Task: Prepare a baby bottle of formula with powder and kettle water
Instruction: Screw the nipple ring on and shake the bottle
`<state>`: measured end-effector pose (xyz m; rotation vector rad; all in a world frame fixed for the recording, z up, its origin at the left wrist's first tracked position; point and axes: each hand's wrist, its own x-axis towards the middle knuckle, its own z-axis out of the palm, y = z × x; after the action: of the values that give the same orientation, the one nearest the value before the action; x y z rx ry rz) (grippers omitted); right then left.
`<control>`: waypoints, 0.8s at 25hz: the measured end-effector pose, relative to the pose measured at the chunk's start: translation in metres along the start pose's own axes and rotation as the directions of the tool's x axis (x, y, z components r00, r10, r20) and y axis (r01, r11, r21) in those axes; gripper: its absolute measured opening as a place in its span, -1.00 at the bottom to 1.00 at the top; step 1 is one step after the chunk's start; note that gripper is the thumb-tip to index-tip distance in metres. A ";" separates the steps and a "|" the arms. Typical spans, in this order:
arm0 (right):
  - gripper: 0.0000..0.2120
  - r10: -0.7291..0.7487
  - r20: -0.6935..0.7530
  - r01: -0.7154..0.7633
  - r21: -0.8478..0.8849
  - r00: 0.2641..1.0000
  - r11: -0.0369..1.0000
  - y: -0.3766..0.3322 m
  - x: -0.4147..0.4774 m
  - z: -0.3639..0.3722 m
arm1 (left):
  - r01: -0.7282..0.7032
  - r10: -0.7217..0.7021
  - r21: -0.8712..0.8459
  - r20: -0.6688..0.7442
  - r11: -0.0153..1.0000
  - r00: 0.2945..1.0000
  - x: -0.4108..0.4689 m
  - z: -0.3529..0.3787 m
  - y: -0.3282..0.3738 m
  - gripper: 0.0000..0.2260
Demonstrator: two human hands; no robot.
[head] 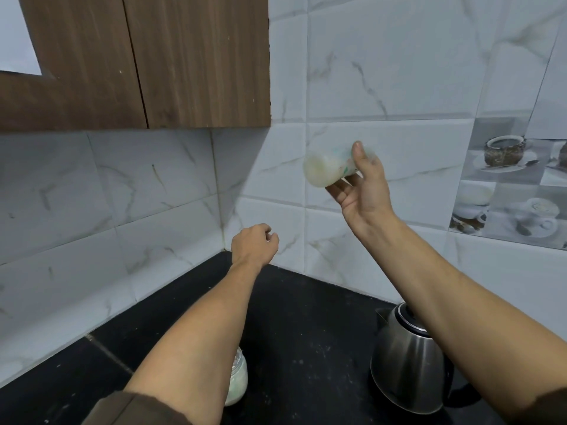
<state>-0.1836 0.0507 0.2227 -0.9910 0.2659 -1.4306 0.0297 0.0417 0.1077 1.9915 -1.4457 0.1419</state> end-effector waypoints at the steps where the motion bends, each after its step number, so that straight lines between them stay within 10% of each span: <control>1: -0.51 0.020 0.072 -0.013 -0.089 0.997 0.996 0.001 -0.003 0.000 | 0.002 -0.002 0.009 0.003 1.000 1.000 0.000 -0.001 0.000 -0.66; 4: -0.46 0.062 0.307 0.041 -0.316 0.950 0.948 0.009 -0.016 0.000 | -0.008 0.008 0.024 0.000 1.000 1.000 0.000 -0.001 0.005 -0.67; 9: -0.49 0.004 -0.014 -0.004 0.039 1.000 0.999 0.006 -0.001 0.002 | -0.007 0.007 0.007 -0.004 1.000 1.000 0.000 -0.003 0.005 -0.67; 14: -0.43 0.103 0.355 0.046 -0.389 0.929 0.920 0.012 -0.019 0.000 | 0.017 -0.017 0.020 0.009 1.000 1.000 -0.004 -0.006 0.012 -0.76; 20: -0.37 -0.003 0.007 0.003 -0.024 1.000 1.000 0.006 -0.003 0.001 | 0.007 -0.007 0.012 0.019 1.000 1.000 -0.005 -0.006 0.007 -0.68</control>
<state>-0.1794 0.0528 0.2178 -1.0164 0.2765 -1.4294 0.0234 0.0479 0.1135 2.0126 -1.4526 0.1293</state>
